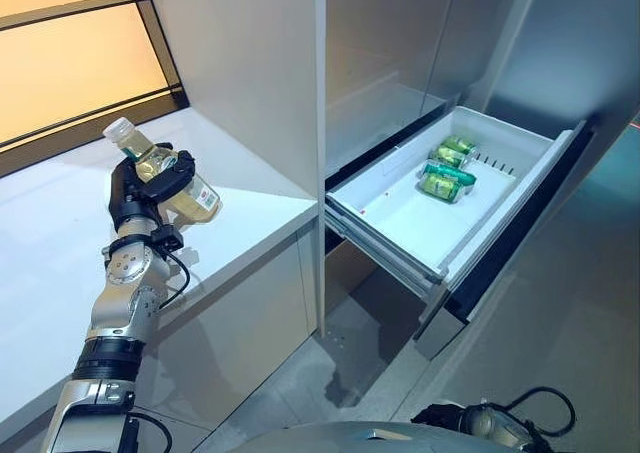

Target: Put drinks into fridge and close the fridge

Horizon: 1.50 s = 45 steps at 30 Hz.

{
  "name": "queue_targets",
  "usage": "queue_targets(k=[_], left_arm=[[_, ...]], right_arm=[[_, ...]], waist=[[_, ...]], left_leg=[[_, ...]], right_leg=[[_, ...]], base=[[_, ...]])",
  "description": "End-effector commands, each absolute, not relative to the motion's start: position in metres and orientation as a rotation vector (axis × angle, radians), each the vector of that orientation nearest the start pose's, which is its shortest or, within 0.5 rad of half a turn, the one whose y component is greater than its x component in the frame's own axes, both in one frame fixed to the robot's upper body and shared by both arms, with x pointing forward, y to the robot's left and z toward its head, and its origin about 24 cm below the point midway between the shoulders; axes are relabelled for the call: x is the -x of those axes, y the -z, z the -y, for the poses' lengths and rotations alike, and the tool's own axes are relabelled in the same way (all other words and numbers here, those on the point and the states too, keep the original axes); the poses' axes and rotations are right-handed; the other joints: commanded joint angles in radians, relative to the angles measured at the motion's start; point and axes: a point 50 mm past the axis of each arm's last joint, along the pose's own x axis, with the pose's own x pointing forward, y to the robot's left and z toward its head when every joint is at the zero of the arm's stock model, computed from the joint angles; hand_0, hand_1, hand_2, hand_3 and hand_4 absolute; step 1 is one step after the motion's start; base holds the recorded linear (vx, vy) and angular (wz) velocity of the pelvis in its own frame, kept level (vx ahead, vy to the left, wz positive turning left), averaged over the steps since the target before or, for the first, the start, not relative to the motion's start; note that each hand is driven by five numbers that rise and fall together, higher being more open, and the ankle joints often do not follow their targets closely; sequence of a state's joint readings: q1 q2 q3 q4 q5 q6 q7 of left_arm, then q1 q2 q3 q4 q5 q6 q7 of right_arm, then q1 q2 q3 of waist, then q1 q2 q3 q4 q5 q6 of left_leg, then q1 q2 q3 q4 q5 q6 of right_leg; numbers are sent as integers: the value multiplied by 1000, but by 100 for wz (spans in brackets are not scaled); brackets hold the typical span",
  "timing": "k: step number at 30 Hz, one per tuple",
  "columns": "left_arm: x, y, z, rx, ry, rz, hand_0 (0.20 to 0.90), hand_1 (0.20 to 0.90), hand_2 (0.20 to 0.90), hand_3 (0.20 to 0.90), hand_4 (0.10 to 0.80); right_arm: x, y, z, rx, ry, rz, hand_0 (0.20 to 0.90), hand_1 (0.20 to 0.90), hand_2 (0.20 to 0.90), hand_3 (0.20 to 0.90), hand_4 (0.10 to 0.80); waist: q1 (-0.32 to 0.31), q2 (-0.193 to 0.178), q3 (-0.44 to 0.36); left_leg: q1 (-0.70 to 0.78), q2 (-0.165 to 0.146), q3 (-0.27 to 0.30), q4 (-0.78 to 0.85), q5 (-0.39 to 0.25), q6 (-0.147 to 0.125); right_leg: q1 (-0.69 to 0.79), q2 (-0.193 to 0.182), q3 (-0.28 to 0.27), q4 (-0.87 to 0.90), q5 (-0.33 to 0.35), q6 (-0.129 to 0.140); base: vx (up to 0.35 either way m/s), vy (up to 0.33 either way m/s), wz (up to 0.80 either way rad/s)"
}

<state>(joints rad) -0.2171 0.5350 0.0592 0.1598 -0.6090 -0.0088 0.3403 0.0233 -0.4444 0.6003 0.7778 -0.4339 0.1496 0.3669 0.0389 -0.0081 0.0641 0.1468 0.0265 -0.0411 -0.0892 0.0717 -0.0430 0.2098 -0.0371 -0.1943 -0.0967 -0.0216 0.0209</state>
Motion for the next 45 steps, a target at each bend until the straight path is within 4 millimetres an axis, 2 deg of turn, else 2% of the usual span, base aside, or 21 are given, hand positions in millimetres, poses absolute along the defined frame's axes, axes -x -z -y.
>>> queue_targets(k=[1,6,14,15,17,19,21,23,28,37,45], left_arm=[[-307,-214,-247,111,-230,586,300,300,300,200,100],[-304,-225,-236,89,-158,638,300,300,300,200,100],[-294,-247,-224,39,-60,734,300,300,300,200,100],[-293,-250,-222,29,-48,745,300,300,300,200,100],[-286,-250,-226,12,-26,780,300,300,300,200,100],[-281,-262,-223,11,0,810,300,300,300,200,100],[-278,-277,-218,30,38,844,300,300,300,200,100],[-276,-283,-216,26,47,864,300,300,300,200,100],[-267,-297,-215,38,87,932,300,300,300,200,100],[-250,-298,-212,67,169,980,300,300,300,200,100],[-241,-287,-202,96,334,982,300,300,300,200,100]], right_arm=[[-178,107,156,854,-948,-823,900,900,900,900,800],[-200,89,146,876,-929,-694,900,900,900,900,800],[-223,58,134,874,-946,-521,900,900,900,900,800],[-222,62,141,846,-952,-666,900,900,900,900,800],[-204,77,146,843,-949,-603,900,900,900,900,800],[-198,80,139,834,-957,-559,900,900,900,900,800],[-197,74,124,824,-961,-497,900,900,900,900,800],[-199,70,117,813,-952,-455,900,900,900,900,800],[-211,36,92,734,-952,-237,900,900,900,900,800],[-217,-13,81,634,-998,-19,900,900,900,900,800],[-226,-80,78,451,-1143,185,900,900,900,900,800]], waist=[[12,-4,-20],[19,-8,-20],[28,-9,-23],[29,-9,-23],[27,-4,-21],[27,0,-21],[30,6,-23],[32,9,-22],[39,18,-22],[40,13,-20],[47,0,-17]], left_leg=[[22,-71,-5,2,-97,42],[20,-73,-7,2,-94,40],[12,-76,-11,2,-89,40],[10,-76,-12,2,-88,40],[5,-75,-11,2,-89,42],[5,-78,-10,2,-91,46],[3,-79,-9,2,-91,47],[2,-79,-9,2,-90,47],[-2,-80,-9,2,-86,46],[-4,-82,-14,2,-84,47],[-5,-84,-18,2,-78,47]], right_leg=[[-25,-2,1,25,13,38],[-24,-4,-1,25,14,38],[-29,-7,-7,24,20,42],[-31,-8,-8,25,20,43],[-37,-4,-3,27,21,44],[-33,-7,-4,21,19,45],[-33,-10,-9,19,20,48],[-33,-11,-11,19,20,49],[-37,-15,-15,21,25,55],[-43,-17,-12,26,27,59],[-45,-17,-14,29,33,58]], base=[[-24,5,12],[-4,1,2],[-21,4,0],[-49,11,1],[-67,22,2],[-48,32,3],[-42,28,3],[-15,6,0],[-35,13,2],[-12,2,0],[-4,0,0]])
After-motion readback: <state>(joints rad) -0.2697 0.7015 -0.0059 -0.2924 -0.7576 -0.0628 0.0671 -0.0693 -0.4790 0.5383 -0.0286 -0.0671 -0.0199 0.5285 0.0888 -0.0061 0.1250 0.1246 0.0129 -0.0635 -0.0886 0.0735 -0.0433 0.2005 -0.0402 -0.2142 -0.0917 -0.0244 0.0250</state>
